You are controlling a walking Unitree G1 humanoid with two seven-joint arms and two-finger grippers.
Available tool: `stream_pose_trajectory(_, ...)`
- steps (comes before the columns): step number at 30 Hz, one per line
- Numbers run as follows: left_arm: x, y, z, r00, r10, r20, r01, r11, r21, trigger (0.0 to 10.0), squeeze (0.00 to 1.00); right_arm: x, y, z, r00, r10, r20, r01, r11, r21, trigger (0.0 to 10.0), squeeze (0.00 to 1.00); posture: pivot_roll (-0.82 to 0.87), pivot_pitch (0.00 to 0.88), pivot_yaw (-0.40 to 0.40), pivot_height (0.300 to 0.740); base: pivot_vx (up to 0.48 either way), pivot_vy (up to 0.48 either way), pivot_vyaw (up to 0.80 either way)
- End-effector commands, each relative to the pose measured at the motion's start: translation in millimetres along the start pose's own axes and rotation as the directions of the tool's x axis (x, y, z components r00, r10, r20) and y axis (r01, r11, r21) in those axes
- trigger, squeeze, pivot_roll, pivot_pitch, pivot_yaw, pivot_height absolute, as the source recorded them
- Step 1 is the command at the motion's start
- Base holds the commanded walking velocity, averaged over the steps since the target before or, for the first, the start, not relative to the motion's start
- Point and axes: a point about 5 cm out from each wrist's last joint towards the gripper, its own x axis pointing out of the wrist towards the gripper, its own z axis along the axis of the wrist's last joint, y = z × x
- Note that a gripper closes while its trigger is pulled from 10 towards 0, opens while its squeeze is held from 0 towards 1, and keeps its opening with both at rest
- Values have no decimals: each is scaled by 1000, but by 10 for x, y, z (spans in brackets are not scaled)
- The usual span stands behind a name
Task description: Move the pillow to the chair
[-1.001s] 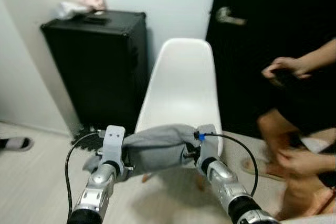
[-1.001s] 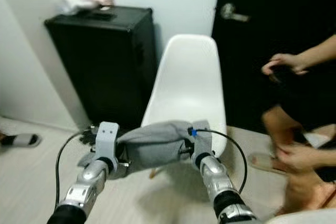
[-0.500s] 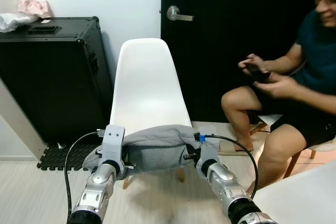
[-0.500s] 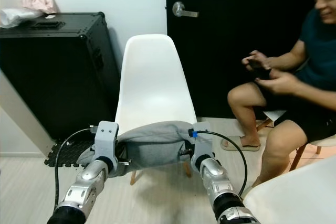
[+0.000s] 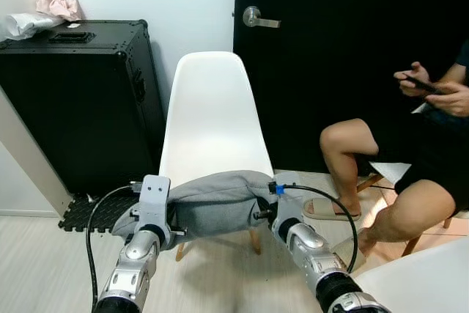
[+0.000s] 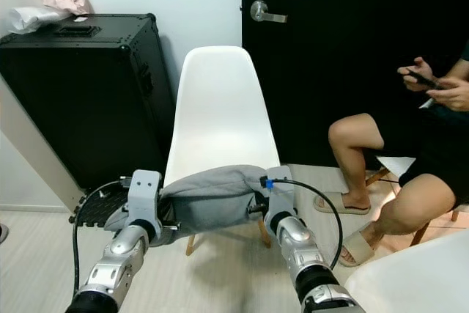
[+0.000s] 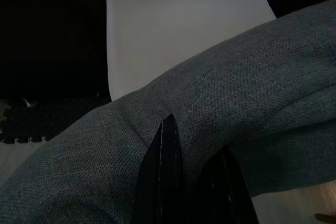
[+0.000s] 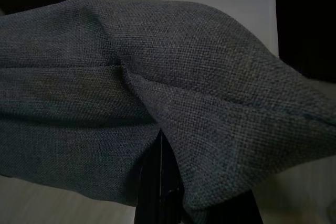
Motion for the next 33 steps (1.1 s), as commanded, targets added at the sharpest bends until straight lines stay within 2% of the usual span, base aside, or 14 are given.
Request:
stream_pose_trajectory(1, 22, 152, 245, 991, 65, 119, -65, 998, -4, 10000, 0, -38, -138, -9, 997, -71, 10, 71, 997, -22, 10000, 0, 80, 22, 7, 740, 0, 0, 0)
stream_pose_trajectory(7, 37, 136, 290, 990, 56, 133, -56, 998, -9, 10000, 0, -15, -124, 124, 994, -56, 97, 52, 998, 45, 10000, 0, 78, 20, 7, 740, 0, 0, 0)
stream_pose_trajectory(9, 47, 114, 318, 988, 34, 149, -36, 999, 15, 10000, 0, -1, -112, 167, 992, -48, 119, 39, 996, 74, 10000, 0, 79, 16, 5, 740, 0, 0, 0)
stream_pose_trajectory(17, 44, 120, 364, 986, 31, 162, -33, 999, 9, 10000, 0, 0, -87, 140, 992, -47, 114, 37, 996, 83, 10000, 0, 80, 19, 4, 740, 0, 0, 0)
stream_pose_trajectory(33, 33, 110, 327, 988, 26, 150, -27, 1000, 5, 10000, 0, -34, -104, 52, 994, -64, 91, 55, 994, 91, 10000, 0, 73, 29, 14, 740, 0, 0, 0)
